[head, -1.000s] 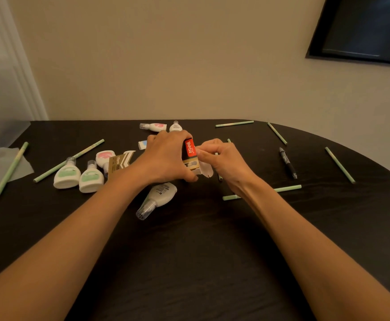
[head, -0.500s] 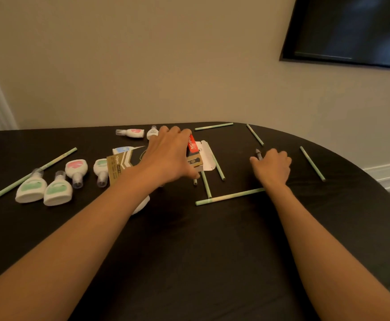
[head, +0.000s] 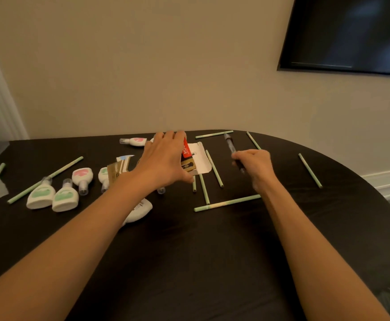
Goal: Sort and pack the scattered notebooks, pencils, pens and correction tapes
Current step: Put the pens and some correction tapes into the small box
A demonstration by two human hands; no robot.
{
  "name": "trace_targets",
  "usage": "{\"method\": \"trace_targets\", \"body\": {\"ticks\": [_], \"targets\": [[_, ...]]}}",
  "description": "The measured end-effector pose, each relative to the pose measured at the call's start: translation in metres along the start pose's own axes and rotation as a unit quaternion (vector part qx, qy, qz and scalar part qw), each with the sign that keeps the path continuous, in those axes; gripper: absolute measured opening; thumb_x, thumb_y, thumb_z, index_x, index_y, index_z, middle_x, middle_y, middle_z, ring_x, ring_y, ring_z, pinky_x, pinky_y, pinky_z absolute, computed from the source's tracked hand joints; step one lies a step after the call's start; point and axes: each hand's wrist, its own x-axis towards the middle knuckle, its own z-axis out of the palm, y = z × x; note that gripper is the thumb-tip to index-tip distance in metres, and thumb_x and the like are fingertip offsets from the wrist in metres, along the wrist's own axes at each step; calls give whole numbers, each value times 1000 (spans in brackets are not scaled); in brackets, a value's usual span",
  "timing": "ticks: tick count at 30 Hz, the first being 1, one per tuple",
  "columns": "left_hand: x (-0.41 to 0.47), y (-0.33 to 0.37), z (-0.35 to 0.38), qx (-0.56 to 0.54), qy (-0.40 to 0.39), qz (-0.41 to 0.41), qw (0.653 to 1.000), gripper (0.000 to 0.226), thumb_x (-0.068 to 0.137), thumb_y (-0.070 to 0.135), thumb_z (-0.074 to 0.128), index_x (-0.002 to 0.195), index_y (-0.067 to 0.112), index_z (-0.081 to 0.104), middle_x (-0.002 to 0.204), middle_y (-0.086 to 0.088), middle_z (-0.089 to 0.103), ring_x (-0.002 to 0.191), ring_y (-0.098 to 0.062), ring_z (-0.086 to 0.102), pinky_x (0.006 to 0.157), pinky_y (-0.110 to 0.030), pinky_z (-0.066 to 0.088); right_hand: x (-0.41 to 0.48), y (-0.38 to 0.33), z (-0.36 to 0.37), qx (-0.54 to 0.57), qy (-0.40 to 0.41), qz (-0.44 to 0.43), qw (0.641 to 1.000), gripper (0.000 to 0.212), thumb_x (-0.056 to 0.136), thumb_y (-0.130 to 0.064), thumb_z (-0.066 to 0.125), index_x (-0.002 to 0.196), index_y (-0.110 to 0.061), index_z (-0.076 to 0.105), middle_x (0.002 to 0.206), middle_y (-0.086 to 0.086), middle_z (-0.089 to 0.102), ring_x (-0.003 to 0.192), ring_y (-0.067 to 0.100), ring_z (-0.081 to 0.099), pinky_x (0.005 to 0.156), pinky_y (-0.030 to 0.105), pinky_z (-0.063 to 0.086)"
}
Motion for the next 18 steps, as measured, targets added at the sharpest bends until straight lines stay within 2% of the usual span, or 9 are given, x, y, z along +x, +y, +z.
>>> {"method": "trace_targets", "body": {"ticks": [2,4,8,10,13,18], "targets": [[-7,-9,-10,-34,16,-21,999,82,61,45,81,123,16,37,123,-4,46,112,-21,40,88,-33,37,-19,-7,12,113,-97,27,989,11,87,-12,60,95,-9,67,80,2,63,65,5,54,46,14,40],[-13,-18,-20,-67,36,-51,996,79,59,45,81,119,16,40,117,-4,48,107,-20,42,84,-32,38,-35,-14,27,139,-177,34,974,14,88,-13,56,97,-10,66,78,3,60,60,6,46,41,13,35],[-27,-42,-48,-126,134,-127,975,81,57,51,81,118,16,42,116,-4,50,107,-21,47,86,-36,44,-61,-38,63,169,-303,40,937,10,89,-13,47,90,-10,56,58,0,53,51,7,41,47,20,31],[-36,-58,-64,-135,188,-166,958,87,57,55,79,123,15,40,122,-5,47,114,-23,45,87,-36,42,-73,-55,84,168,-335,34,927,13,90,-13,43,81,-11,52,48,0,45,42,8,38,44,20,29],[-53,-82,-82,-124,225,-208,944,89,57,56,78,123,13,37,125,-7,46,115,-25,44,81,-33,39,-89,-77,114,154,-368,25,917,23,94,-14,41,73,-10,48,43,-1,37,38,8,31,38,18,25],[-88,-113,-96,-81,289,-252,920,84,53,63,76,108,17,33,106,-6,48,101,-24,50,69,-30,38,-109,-102,153,183,-416,7,891,21,96,-23,46,87,-7,56,46,-2,44,35,3,27,31,14,23]]}}
